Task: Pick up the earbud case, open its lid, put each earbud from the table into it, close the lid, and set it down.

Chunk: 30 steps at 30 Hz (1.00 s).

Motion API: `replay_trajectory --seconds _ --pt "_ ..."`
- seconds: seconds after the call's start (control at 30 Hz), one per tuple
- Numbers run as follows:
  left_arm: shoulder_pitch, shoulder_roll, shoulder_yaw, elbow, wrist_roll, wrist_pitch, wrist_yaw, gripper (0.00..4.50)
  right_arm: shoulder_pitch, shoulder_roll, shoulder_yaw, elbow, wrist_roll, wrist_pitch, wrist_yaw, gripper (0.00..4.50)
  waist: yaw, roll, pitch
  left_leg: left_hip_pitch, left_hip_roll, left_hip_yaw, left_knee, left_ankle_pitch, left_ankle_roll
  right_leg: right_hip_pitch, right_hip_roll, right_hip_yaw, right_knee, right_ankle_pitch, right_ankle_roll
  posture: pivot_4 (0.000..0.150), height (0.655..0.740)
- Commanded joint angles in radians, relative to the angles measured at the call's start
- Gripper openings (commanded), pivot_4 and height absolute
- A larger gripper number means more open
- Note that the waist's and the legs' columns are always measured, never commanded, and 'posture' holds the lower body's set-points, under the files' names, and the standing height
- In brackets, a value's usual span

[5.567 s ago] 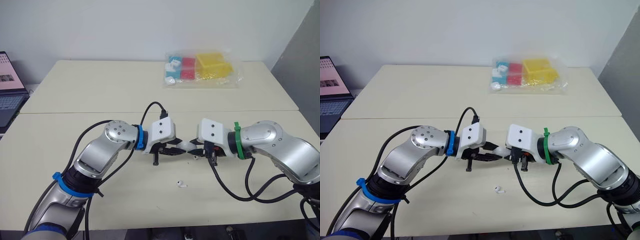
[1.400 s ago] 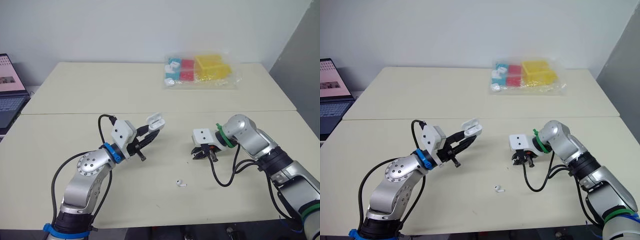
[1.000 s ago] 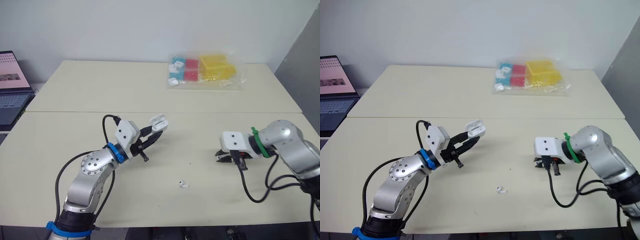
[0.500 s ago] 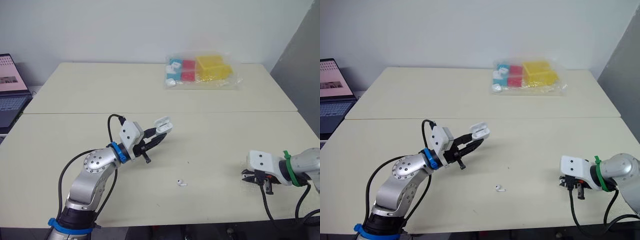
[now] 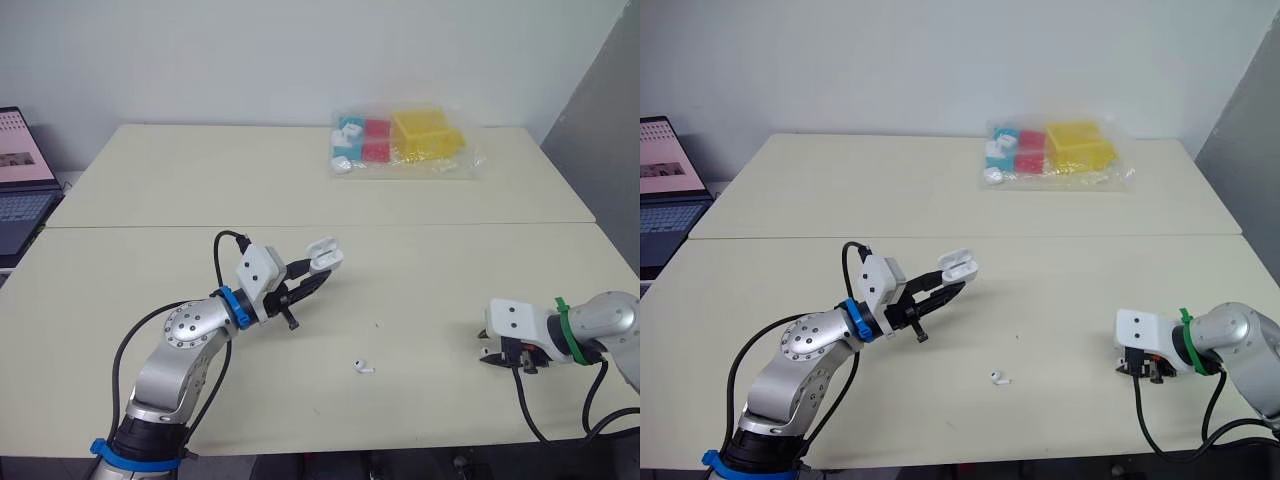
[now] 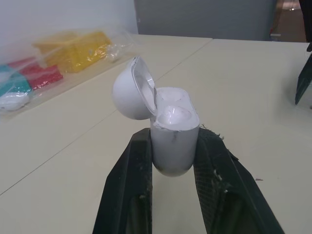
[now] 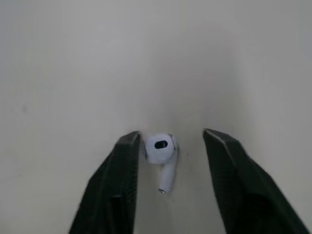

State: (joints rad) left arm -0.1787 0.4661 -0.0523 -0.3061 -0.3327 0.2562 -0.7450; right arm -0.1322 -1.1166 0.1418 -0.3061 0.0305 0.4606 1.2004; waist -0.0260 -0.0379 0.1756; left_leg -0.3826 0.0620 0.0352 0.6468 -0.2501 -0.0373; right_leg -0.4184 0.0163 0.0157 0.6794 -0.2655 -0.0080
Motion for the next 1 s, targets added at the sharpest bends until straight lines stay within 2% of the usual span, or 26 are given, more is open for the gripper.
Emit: replay_trajectory --seconds 0.03,0.07,0.1,0.3,0.43,0.5,0.6,0.87,1.0 --pt "-0.003 0.005 0.012 -0.036 -0.011 -0.006 0.001 0.79 -0.007 -0.006 -0.012 -0.007 0.035 0.008 0.03 3.64 0.0 0.0 0.0 0.0 0.0 0.0 0.0 0.0 0.0 0.0 0.0 0.0 0.0 0.0 0.0 0.15 0.7389" --pt "0.0 0.005 0.012 -0.04 -0.011 -0.005 0.002 0.79 -0.005 -0.009 -0.029 -0.02 0.052 0.017 0.033 3.89 0.0 0.0 0.0 0.0 0.0 0.0 0.0 0.0 0.0 0.0 0.0 0.0 0.0 0.0 0.0 0.15 0.7389" --pt "0.003 0.005 0.012 -0.041 -0.01 -0.005 0.002 0.79 -0.001 -0.015 -0.054 -0.039 0.08 0.037 0.041 3.91 0.0 0.0 0.0 0.0 0.0 0.0 0.0 0.0 0.0 0.0 0.0 0.0 0.0 0.0 0.0 0.15 0.7389" --pt "0.012 0.005 0.011 -0.041 -0.006 -0.011 0.005 0.79 0.069 -0.045 -0.223 -0.184 0.199 0.175 0.026 3.91 0.001 0.0 0.0 0.0 0.0 0.0 0.0 0.0 0.0 0.0 0.0 0.0 0.0 0.0 0.0 0.15 0.7389" --pt "0.019 0.004 0.01 -0.044 -0.004 -0.013 0.009 0.79 0.142 -0.057 -0.295 -0.274 0.192 0.257 -0.039 3.91 0.002 0.0 0.0 0.0 0.0 0.0 0.0 0.0 0.0 0.0 0.0 0.0 0.0 0.0 0.0 0.15 0.7389" --pt "0.018 0.001 0.004 -0.039 -0.001 -0.015 0.011 0.79 0.151 -0.103 -0.248 -0.315 0.107 0.317 -0.111 3.91 0.002 0.0 0.0 0.0 0.0 0.0 0.0 0.0 0.0 0.0 0.0 0.0 0.0 0.0 0.0 0.15 0.7389" --pt "0.014 -0.002 -0.003 -0.035 0.001 -0.016 0.011 0.79 0.114 -0.132 -0.164 -0.341 0.087 0.381 -0.139 3.91 -0.001 0.0 0.0 0.0 0.0 0.0 0.0 0.0 0.0 0.0 -0.001 0.001 0.0 0.0 0.0 0.15 0.7389" --pt "0.02 0.002 -0.006 -0.047 0.004 -0.011 0.016 0.79 -0.081 -0.089 0.08 -0.247 0.037 0.382 -0.123 3.91 -0.004 0.0 0.0 0.0 0.0 0.0 0.0 0.0 0.0 -0.001 -0.001 0.001 0.0 0.0 0.0 0.15 0.7389" --pt "0.025 0.004 -0.005 -0.057 0.003 -0.005 0.021 0.79 -0.128 -0.066 0.146 -0.21 0.021 0.382 -0.121 3.91 -0.002 0.0 0.0 -0.001 0.0 0.0 0.0 0.0 0.0 -0.001 -0.001 0.0 0.0 0.0 0.0 0.15 0.7389"
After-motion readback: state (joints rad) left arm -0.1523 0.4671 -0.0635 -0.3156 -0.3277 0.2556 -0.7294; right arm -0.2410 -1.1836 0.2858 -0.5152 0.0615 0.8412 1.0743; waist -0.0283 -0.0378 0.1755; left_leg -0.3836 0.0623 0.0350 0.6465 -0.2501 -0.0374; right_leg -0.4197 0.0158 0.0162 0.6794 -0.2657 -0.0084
